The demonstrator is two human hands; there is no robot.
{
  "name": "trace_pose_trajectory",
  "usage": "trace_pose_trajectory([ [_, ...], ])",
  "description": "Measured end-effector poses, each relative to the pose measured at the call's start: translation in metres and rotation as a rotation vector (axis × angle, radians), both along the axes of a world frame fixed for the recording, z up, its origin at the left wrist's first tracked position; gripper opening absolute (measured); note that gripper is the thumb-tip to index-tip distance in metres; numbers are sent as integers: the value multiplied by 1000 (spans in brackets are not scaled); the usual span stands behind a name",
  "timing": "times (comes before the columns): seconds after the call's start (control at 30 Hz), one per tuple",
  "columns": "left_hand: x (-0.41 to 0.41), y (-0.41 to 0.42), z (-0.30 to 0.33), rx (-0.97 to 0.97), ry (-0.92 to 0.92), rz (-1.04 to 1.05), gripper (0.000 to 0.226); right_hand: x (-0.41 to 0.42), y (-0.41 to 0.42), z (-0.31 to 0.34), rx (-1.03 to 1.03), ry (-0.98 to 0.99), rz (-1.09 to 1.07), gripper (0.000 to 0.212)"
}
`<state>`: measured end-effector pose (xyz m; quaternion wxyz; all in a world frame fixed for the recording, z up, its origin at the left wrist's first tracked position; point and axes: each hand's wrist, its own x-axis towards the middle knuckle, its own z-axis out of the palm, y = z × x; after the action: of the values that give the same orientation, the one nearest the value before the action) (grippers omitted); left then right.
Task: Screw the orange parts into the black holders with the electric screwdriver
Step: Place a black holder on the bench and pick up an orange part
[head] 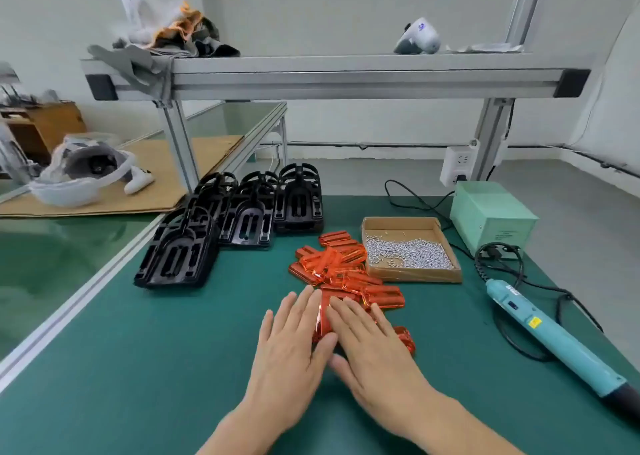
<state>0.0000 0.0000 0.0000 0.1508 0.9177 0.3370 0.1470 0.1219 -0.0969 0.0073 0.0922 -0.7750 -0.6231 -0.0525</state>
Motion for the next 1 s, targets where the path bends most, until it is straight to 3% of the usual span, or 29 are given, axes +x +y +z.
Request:
trace_pose_trajectory([
  [0.03,6,3,-3,14,37,-3,59,5,0,-7,16,-77,-29,60],
  [0.13,22,12,-17,48,95,-21,60,13,3,-17,-89,-43,-29,53],
  [0.3,33,16,-35,138,55,-64,53,18,6,-23,-6,-60,-77,56],
  [0.47,34,15,-39,124,1,-55,51,23,9,-31,0,114,-2,62],
  [0.7,44,28,-32,66,15,-59,50,34,24,-31,-21,119,0,59],
  [0.8,45,25,-30,35,7,-46,79,33,23,-34,5,129,-3,60],
  [1.0,47,25,-28,64,112,-26,95,34,24,-33,35,158,-2,60],
])
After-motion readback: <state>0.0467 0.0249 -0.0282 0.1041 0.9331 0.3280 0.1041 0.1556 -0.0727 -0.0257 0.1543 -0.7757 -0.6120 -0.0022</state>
